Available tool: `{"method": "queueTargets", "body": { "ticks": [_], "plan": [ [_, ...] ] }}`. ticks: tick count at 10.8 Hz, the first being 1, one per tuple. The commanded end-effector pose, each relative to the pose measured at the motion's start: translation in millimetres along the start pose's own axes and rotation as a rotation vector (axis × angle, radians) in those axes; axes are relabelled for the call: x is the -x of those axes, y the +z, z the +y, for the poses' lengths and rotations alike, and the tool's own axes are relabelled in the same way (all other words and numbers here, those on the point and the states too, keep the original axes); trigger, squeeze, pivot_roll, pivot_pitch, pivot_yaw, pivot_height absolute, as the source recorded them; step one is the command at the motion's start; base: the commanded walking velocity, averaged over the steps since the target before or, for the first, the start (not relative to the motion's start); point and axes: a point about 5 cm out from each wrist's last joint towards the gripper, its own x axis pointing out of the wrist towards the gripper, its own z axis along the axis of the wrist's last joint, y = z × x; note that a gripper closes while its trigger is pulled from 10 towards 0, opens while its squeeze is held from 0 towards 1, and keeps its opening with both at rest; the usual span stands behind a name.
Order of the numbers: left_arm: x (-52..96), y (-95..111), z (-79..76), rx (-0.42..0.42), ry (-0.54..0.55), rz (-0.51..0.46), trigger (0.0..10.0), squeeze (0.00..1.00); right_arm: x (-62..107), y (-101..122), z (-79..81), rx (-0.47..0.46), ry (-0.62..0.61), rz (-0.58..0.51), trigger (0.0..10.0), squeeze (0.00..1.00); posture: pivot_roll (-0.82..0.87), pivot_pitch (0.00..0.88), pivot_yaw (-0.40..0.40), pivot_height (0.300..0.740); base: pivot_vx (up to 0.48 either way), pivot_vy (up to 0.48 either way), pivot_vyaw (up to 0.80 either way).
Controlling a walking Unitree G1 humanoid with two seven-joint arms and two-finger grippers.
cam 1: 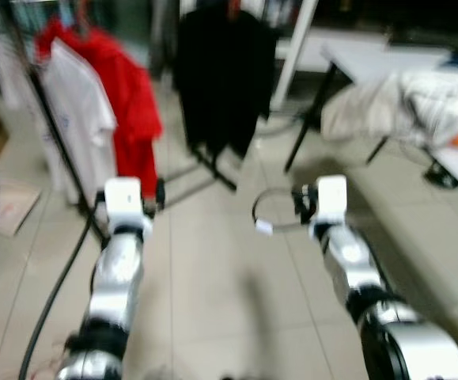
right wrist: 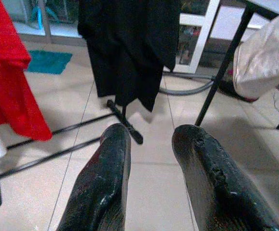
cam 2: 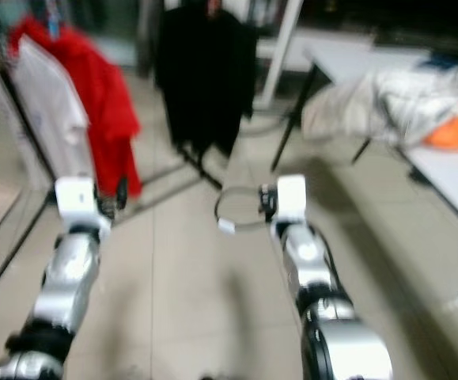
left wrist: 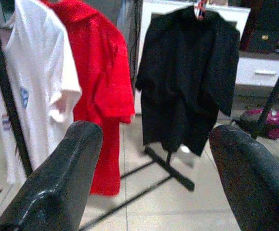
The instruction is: Hang hanger
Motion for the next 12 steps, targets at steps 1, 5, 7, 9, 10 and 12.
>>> {"method": "queueTargets", "body": {
  "ticks": [1,5,7,9,10,12],
  "plan": [
    [-0.5,0.6,1.6,-0.011,-0.004,-0.002,10.0,0.00,-1.3,0.7,4.2,-0.012,0.009,0.000,10.0,0.00,0.04,0.049,-0.095,0.740,0.480,0.000,-0.80],
    [-1.6,0.4,1.3,-0.015,-0.010,0.000,10.0,0.00,-1.9,1.8,6.5,-0.009,0.019,-0.007,10.0,0.00,0.05,0.042,-0.096,0.740,0.480,0.000,0.00],
    [-1.7,0.5,1.0,-0.013,-0.012,0.000,10.0,0.00,-2.0,1.7,7.7,-0.008,0.023,-0.008,10.0,0.00,0.05,0.044,-0.096,0.740,0.480,0.000,0.00],
    [-1.2,0.4,0.8,-0.012,-0.009,-0.002,10.0,0.00,-2.0,2.1,7.6,-0.007,0.024,-0.011,10.0,0.00,0.04,0.048,-0.097,0.740,0.480,0.000,0.00],
    [-1.2,0.4,0.8,-0.011,-0.008,-0.002,10.0,0.00,-2.0,2.2,7.7,-0.008,0.024,-0.012,10.0,0.00,0.04,0.048,-0.097,0.740,0.480,0.000,0.00],
    [-0.5,0.2,0.5,-0.007,-0.004,-0.002,10.0,0.00,-2.3,3.2,10.8,-0.008,0.051,-0.020,10.0,0.00,0.04,0.058,-0.097,0.740,0.480,0.000,0.00]
  ]
}}
